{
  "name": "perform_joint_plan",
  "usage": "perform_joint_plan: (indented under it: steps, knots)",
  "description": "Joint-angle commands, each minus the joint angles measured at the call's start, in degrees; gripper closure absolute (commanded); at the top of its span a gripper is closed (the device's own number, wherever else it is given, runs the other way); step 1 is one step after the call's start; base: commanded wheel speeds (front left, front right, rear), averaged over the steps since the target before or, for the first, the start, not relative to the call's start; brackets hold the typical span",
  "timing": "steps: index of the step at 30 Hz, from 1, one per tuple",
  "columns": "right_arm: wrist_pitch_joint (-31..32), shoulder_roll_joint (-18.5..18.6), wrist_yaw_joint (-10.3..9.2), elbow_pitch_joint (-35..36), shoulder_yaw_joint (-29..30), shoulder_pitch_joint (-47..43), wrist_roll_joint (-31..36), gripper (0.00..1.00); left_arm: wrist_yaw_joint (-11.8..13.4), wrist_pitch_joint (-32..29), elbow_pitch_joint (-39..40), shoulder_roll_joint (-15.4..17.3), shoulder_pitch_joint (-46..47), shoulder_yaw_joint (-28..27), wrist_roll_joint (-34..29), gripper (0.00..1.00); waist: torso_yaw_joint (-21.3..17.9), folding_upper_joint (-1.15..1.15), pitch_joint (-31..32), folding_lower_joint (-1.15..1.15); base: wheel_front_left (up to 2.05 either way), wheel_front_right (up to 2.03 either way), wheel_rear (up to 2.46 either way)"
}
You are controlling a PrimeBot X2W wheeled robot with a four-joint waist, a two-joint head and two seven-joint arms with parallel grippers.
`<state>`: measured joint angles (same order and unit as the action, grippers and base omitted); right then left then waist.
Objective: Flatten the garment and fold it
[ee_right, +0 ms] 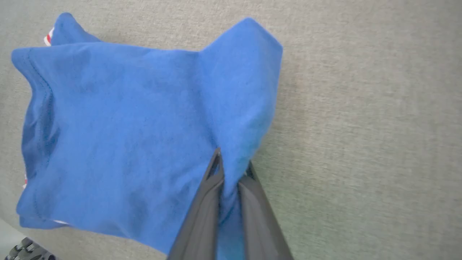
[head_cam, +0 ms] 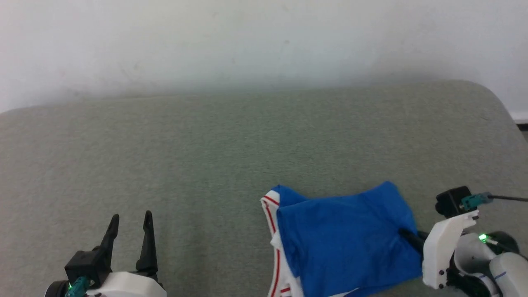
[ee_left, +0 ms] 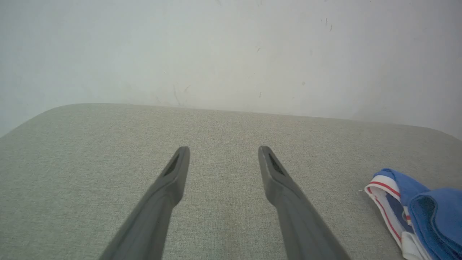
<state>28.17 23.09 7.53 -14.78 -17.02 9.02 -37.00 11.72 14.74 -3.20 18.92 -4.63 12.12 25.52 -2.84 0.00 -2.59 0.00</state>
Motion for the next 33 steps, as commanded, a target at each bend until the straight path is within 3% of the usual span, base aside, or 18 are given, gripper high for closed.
perform_joint_plan:
  steps: [1, 2, 8, 14, 19, 26, 27, 28, 29, 33]
  knots:
    - [-0.3, 1.3, -0.04, 0.3, 0.4, 1.3, 1.9, 1.0, -0.1, 0.3, 0.5, -0.3, 0.6, -0.3, -0.5, 0.0, -6.9, 0.0, -2.4, 0.0, 0.0, 0.0, 0.0]
    - [-0.3, 1.3, -0.04, 0.3, 0.4, 1.3, 1.9, 1.0, -0.1, 0.3, 0.5, -0.3, 0.6, -0.3, -0.5, 0.0, -6.9, 0.0, -2.4, 0.0, 0.0, 0.0, 0.0]
    - [-0.7, 6.0, -0.04, -0.8, 1.1, 4.2, 6.8, 1.0, -0.8, 0.2, 1.9, 0.1, 4.2, 0.1, -2.0, 0.0, -15.8, 0.0, -7.8, 0.0, 0.0, 0.0, 0.0]
    - [-6.6, 8.7, -0.04, -6.7, 2.4, 9.0, 7.3, 1.0, -1.4, -1.2, 3.6, 1.4, 9.8, 1.5, -4.2, 0.0, -21.1, 0.0, -14.8, 0.0, 0.0, 0.0, 0.0]
    - [-14.1, 9.4, -0.04, -14.7, 4.2, 14.4, 8.5, 1.0, -1.8, -3.3, 5.5, 2.9, 14.0, 2.8, -6.3, 0.0, -22.1, 0.0, -19.6, 0.0, 0.0, 0.0, 0.0]
    - [-25.9, 8.2, -0.04, -25.7, 6.2, 20.5, 9.5, 0.97, -2.4, -4.8, 6.6, 3.9, 18.0, 3.8, -7.6, 0.0, -20.3, 0.0, -23.3, 0.0, 0.0, 0.0, 0.0]
    - [-28.0, 7.7, -0.04, -27.0, 6.1, 20.9, 9.6, 0.62, -2.4, -4.7, 6.5, 3.8, 18.0, 3.8, -7.5, 0.0, -20.0, 0.0, -23.2, 0.0, 0.0, 0.0, 0.0]
    - [-29.9, 7.5, -0.04, -28.5, 5.5, 21.1, 10.4, 0.13, -2.4, -4.7, 6.1, 3.6, 17.9, 3.8, -7.2, 0.0, -19.7, 0.0, -23.0, 0.0, 0.0, 0.0, 0.0]
    - [-31.4, 7.2, -0.04, -30.2, 5.1, 21.3, 10.8, 0.0, -2.3, -4.5, 5.7, 3.5, 17.7, 3.8, -7.0, 0.0, -19.4, 0.0, -22.8, 0.0, 0.0, 0.0, 0.0]
    - [-36.8, 7.0, -0.04, -37.5, 5.8, 21.8, 13.0, 0.0, -2.3, -3.3, 3.7, 2.6, 16.7, 3.7, -6.0, 0.0, -18.2, 0.0, -20.8, 0.0, 0.0, 0.0, 0.0]
